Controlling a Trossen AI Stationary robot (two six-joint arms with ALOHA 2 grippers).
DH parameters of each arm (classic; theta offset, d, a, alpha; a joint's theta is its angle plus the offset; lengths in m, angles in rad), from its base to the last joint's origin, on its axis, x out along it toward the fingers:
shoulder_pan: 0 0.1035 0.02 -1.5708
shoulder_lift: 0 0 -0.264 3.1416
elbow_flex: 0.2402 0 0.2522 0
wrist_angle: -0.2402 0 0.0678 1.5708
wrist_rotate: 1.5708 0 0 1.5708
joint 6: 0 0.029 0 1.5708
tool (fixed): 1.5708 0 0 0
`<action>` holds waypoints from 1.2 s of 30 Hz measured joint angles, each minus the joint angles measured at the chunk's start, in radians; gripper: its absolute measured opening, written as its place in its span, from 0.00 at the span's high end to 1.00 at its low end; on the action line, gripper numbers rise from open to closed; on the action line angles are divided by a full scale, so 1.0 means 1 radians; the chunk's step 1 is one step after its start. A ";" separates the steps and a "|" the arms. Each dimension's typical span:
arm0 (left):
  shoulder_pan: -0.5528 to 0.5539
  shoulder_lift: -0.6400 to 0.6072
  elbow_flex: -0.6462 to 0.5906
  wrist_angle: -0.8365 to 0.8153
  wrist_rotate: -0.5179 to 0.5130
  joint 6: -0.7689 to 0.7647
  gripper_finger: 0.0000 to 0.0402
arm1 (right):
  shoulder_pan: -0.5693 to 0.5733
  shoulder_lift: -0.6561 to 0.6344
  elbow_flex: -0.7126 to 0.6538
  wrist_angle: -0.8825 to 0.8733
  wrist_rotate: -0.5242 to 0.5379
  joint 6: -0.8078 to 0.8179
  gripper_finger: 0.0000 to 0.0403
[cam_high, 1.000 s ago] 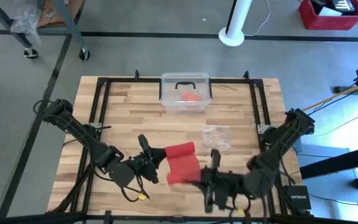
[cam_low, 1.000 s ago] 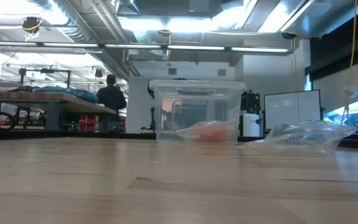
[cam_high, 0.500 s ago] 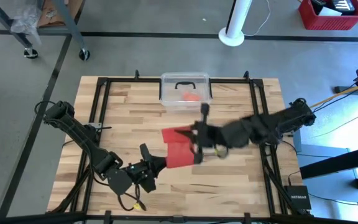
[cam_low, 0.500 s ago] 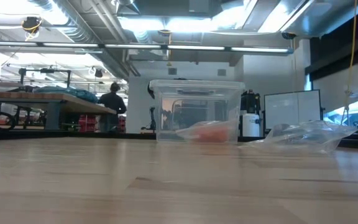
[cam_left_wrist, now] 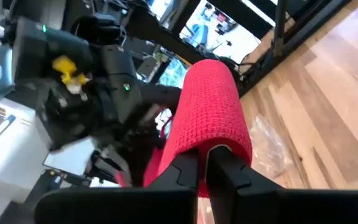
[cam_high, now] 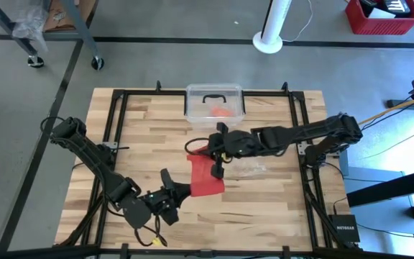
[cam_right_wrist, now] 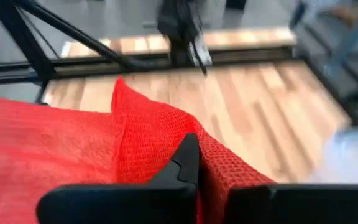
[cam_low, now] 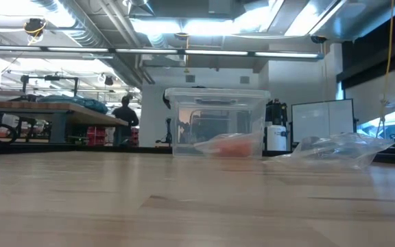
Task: Roll bandage
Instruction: Roll the red bandage
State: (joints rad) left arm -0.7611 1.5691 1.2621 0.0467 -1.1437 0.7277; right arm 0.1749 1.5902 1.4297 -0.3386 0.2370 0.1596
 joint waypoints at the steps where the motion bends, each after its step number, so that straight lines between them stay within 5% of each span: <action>1: 0.006 0.000 0.000 -0.022 0.000 -0.022 0.99 | -0.007 0.000 -0.020 -0.001 -0.002 0.032 0.99; 5: 0.039 0.000 0.000 -0.129 0.018 -0.139 0.99 | -0.031 -0.001 -0.085 0.004 -0.054 0.098 0.94; 14: 0.137 0.000 0.000 -0.311 0.156 -0.507 0.99 | -0.067 -0.001 -0.178 -0.030 -0.049 0.158 0.54; 19: 0.179 0.002 0.000 -0.353 0.225 -0.610 0.99 | -0.072 -0.001 -0.188 -0.061 -0.063 0.151 0.40; 26: 0.190 0.004 0.000 -0.431 0.221 -0.694 0.99 | -0.071 -0.001 -0.159 -0.089 -0.109 0.167 0.36; 31: 0.193 0.004 0.000 -0.426 0.221 -0.697 0.99 | -0.071 0.000 -0.104 -0.120 -0.257 0.285 0.36; 36: 0.194 0.004 0.000 -0.428 0.221 -0.703 0.99 | -0.071 0.000 -0.069 -0.161 -0.266 0.412 0.36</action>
State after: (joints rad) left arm -0.5673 1.5726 1.2625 -0.3817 -0.9230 0.0250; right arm 0.1041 1.5900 1.3604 -0.4996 -0.0290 0.5718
